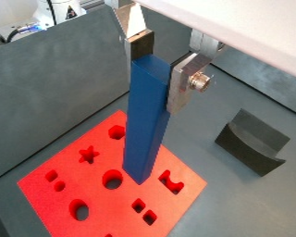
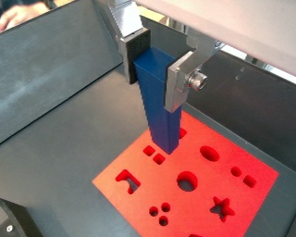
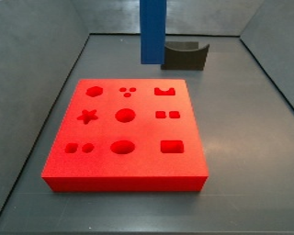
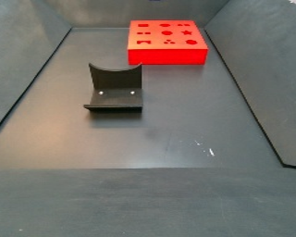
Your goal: Insert the rectangle object.
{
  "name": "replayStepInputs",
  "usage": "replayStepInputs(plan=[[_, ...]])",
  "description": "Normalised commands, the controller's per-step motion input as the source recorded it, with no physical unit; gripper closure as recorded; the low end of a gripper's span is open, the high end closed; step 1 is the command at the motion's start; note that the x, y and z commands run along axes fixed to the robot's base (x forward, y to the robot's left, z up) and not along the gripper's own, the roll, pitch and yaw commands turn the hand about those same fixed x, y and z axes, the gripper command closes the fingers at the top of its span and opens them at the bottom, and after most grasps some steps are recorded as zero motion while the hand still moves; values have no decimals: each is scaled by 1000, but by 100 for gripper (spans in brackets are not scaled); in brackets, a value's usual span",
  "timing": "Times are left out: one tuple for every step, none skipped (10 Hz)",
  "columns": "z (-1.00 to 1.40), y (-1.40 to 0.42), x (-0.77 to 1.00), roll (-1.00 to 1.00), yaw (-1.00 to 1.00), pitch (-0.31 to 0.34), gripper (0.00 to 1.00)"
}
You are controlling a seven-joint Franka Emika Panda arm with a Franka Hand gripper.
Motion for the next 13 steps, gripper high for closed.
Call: replayStepInputs(plan=[[-20, -89, 0, 16, 0, 0, 100], [66, -609, 163, 346, 69, 29, 100], [94, -646, 246, 469, 0, 43, 100], [160, -591, 223, 500, 0, 66, 100], [214, -529, 171, 500, 0, 89, 100], [194, -529, 149, 500, 0, 86, 100], [120, -574, 134, 500, 0, 96, 100], [51, -600, 91, 416, 43, 80, 100], [0, -303, 0, 131, 0, 17, 100], [0, 0, 0, -4, 0, 0, 100], [-240, -163, 0, 14, 40, -50, 100], [-334, -383, 123, 181, 89, -24, 100], [-360, -351, 269, 243, 120, 0, 100]])
